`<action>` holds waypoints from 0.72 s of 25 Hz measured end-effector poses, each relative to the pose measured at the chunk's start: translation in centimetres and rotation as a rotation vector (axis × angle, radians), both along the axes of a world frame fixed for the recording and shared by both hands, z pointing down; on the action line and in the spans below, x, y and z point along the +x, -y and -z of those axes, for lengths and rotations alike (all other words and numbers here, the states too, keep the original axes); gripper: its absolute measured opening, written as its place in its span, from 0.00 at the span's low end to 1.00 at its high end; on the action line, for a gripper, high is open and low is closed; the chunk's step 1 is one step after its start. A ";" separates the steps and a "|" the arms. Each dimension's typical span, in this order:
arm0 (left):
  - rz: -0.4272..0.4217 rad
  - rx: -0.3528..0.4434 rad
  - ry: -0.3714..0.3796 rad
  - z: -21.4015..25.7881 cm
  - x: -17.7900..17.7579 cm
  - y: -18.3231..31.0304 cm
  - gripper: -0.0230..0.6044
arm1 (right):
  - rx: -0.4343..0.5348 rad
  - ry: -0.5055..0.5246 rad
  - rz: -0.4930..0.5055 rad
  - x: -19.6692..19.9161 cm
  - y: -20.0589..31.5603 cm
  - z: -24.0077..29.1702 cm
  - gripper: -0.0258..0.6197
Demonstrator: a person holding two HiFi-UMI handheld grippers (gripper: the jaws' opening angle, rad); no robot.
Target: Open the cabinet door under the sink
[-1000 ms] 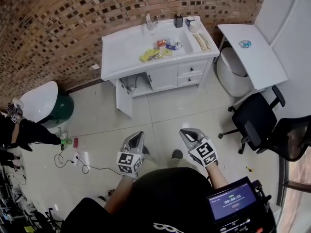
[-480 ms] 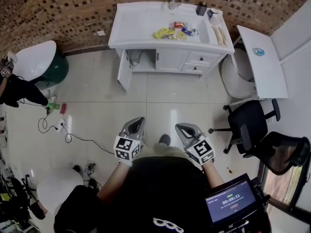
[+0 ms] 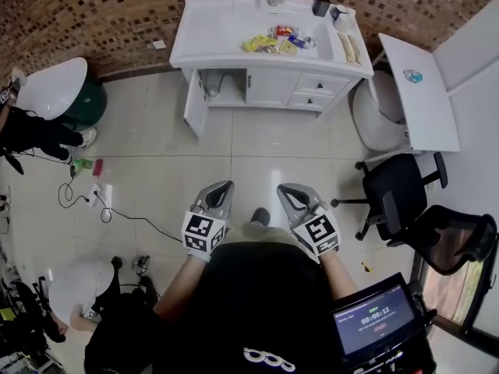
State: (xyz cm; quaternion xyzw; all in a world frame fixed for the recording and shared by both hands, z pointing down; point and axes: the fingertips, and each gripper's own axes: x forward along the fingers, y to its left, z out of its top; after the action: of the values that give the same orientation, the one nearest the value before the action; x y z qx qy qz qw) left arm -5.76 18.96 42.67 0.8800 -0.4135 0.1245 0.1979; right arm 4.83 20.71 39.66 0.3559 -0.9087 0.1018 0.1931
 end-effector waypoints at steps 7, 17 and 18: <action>-0.052 0.018 0.006 0.5 1.9 -0.7 0.04 | 0.029 0.044 -0.008 0.3 -0.4 0.9 0.03; -0.075 0.041 -0.008 1.3 3.6 -1.2 0.04 | -0.011 0.111 -0.002 0.9 -0.1 1.0 0.02; -0.070 0.042 -0.006 1.3 3.5 -1.3 0.04 | -0.021 0.124 -0.004 0.9 0.0 0.9 0.02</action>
State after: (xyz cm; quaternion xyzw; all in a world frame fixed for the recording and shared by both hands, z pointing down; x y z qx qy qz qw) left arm -2.24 20.22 41.42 0.8984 -0.3842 0.1198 0.1760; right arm 5.73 20.72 38.71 0.3487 -0.9171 0.1337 0.1398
